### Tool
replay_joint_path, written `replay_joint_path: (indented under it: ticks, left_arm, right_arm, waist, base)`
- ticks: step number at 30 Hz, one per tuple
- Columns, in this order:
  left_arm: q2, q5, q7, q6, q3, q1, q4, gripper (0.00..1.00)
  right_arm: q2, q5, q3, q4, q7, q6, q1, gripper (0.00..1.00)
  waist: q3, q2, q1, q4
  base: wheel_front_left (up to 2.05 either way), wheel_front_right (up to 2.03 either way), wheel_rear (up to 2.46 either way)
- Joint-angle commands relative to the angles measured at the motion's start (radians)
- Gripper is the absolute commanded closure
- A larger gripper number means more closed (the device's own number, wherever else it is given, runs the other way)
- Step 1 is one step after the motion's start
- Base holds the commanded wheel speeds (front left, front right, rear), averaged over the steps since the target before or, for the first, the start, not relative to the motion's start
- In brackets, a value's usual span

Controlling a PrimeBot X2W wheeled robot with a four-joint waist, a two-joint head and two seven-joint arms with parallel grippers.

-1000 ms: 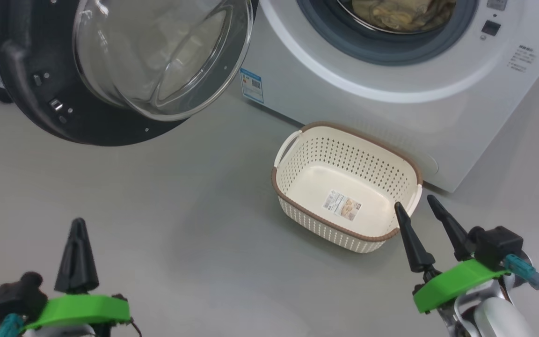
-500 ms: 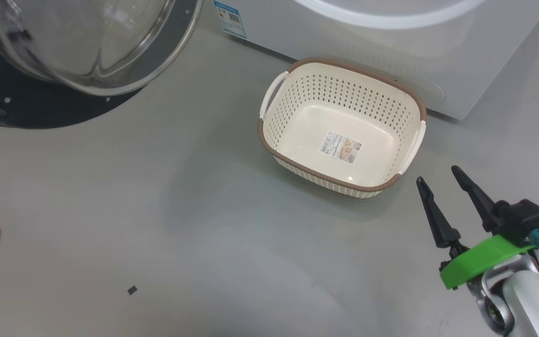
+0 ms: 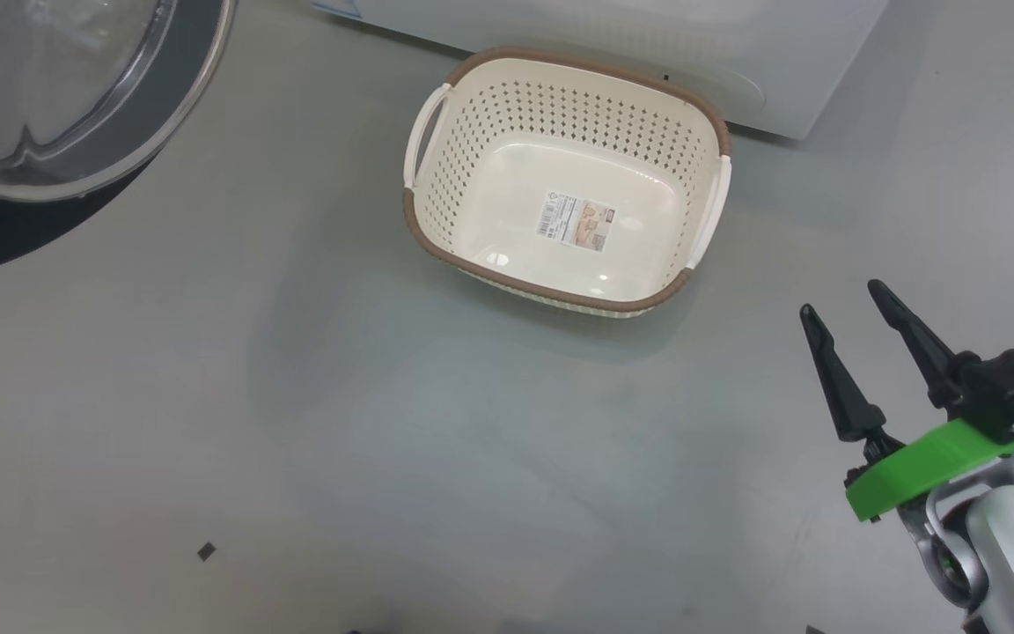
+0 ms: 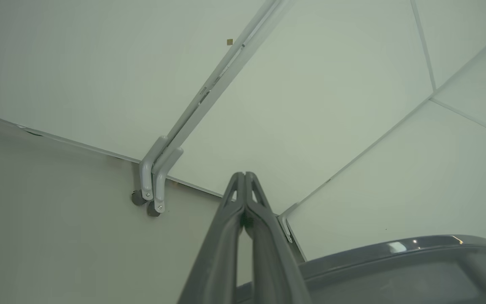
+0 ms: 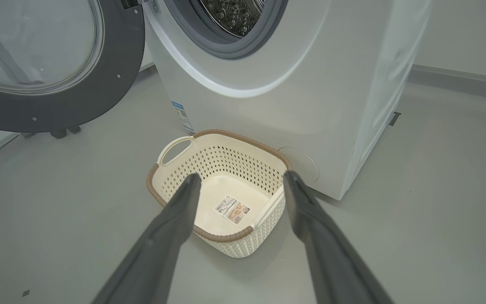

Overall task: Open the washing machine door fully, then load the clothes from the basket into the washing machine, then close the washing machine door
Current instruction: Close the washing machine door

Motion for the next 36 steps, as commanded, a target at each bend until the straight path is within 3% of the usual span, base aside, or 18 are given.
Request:
replay_joint_path:
  ticks: [1,8,15,21,36]
  left_arm:
    - [0.093,-0.009,0.014,0.004,0.03,-0.023,-0.012,1.0]
    - [0.156,-0.157,0.143,0.004,0.108,-0.138,0.183,1.0]
    - [0.184,-0.235,0.281,0.058,0.138,-0.196,0.325,1.0]
    - [0.197,-0.279,0.341,0.064,0.162,-0.229,0.375,1.0]
    - [0.186,-0.298,0.434,0.031,0.138,-0.259,0.407,1.0]
  right_arm:
    - [-0.016,0.0,0.018,-0.033,-0.01,-0.003,-0.016,0.0]
    - [-0.004,0.001,0.038,-0.044,-0.01,-0.003,-0.03,0.0]
    - [0.003,0.002,0.05,-0.045,-0.01,-0.003,-0.037,0.0]
    - [-0.001,0.003,0.048,-0.046,-0.01,-0.003,-0.036,0.0]
    - [0.005,0.0,0.039,-0.041,-0.01,-0.003,-0.042,0.0]
  waist:
    - [0.007,0.0,0.0,-0.017]
    - [0.014,0.0,0.0,-0.053]
    - [0.013,0.0,0.0,-0.076]
    - [0.014,0.0,0.0,-0.087]
    - [0.011,0.0,0.0,-0.102]
  base:
    - [0.0,0.0,0.0]
    - [0.0,0.0,0.0]
    - [0.0,0.0,0.0]
    - [0.0,0.0,0.0]
    - [0.0,0.0,0.0]
